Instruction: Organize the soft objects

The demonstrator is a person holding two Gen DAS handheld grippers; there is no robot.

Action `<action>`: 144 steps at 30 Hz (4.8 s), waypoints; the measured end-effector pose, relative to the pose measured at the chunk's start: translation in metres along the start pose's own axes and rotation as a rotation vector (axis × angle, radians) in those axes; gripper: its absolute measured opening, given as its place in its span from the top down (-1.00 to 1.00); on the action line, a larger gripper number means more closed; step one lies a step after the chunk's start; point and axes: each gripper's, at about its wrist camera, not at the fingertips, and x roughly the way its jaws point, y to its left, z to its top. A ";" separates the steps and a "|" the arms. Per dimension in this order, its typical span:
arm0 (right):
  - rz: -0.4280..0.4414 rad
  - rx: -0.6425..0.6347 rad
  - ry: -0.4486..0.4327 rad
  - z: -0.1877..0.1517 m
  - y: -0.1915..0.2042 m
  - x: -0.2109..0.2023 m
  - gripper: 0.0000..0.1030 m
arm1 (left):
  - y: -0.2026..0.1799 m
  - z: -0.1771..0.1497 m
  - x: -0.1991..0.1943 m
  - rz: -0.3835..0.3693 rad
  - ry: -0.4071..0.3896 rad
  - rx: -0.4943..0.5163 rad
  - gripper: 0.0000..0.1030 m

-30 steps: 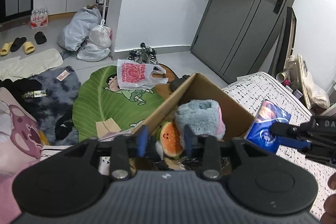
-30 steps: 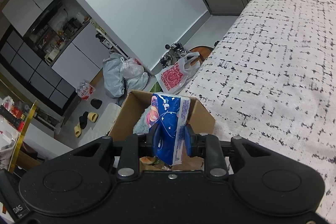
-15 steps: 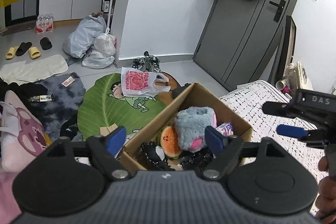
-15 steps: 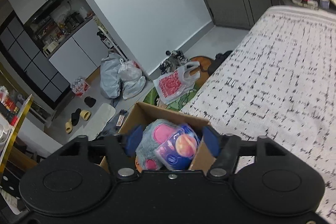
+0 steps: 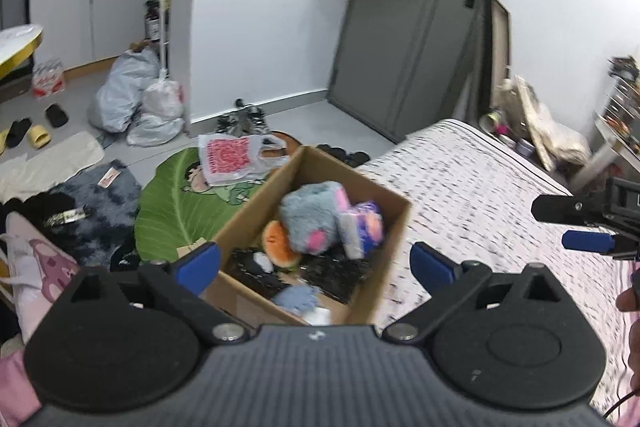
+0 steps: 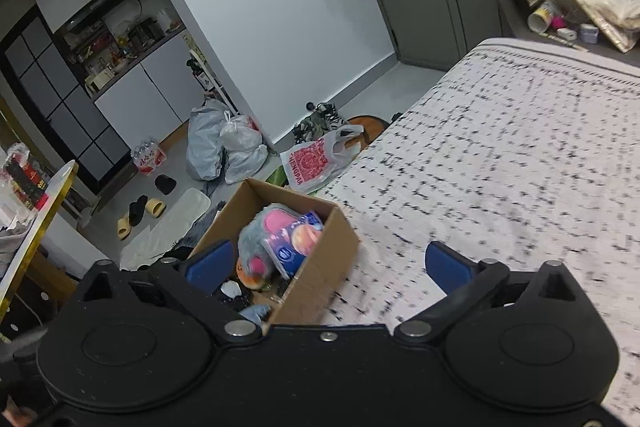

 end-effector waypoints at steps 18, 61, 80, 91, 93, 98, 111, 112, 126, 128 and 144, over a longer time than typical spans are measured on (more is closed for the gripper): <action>-0.064 -0.010 -0.052 -0.034 -0.041 -0.115 -1.00 | -0.060 -0.014 -0.071 -0.027 -0.002 0.125 -1.00; -0.112 -0.094 -0.171 -0.101 -0.009 -0.217 -1.00 | -0.085 -0.058 -0.160 -0.101 -0.024 0.242 -1.00; -0.101 -0.102 -0.179 -0.107 -0.005 -0.219 -1.00 | -0.078 -0.058 -0.159 -0.130 -0.024 0.214 -1.00; -0.117 -0.105 -0.187 -0.106 -0.002 -0.221 -1.00 | -0.077 -0.059 -0.157 -0.142 -0.026 0.207 -1.00; -0.118 -0.107 -0.190 -0.106 -0.002 -0.221 -1.00 | -0.076 -0.059 -0.157 -0.148 -0.024 0.202 -1.00; -0.115 -0.100 -0.191 -0.106 -0.002 -0.220 -1.00 | -0.076 -0.059 -0.157 -0.149 -0.025 0.201 -1.00; -0.119 -0.091 -0.185 -0.107 -0.003 -0.221 -1.00 | -0.076 -0.060 -0.156 -0.155 -0.026 0.204 -1.00; -0.118 -0.090 -0.185 -0.107 -0.003 -0.221 -1.00 | -0.076 -0.060 -0.156 -0.154 -0.026 0.203 -1.00; -0.116 -0.077 -0.189 -0.108 -0.005 -0.221 -1.00 | -0.077 -0.059 -0.156 -0.149 -0.026 0.201 -1.00; -0.117 -0.076 -0.190 -0.107 -0.005 -0.221 -1.00 | -0.078 -0.059 -0.156 -0.149 -0.027 0.201 -1.00; -0.109 -0.065 -0.198 -0.109 -0.006 -0.221 -1.00 | -0.078 -0.057 -0.157 -0.151 -0.031 0.197 -1.00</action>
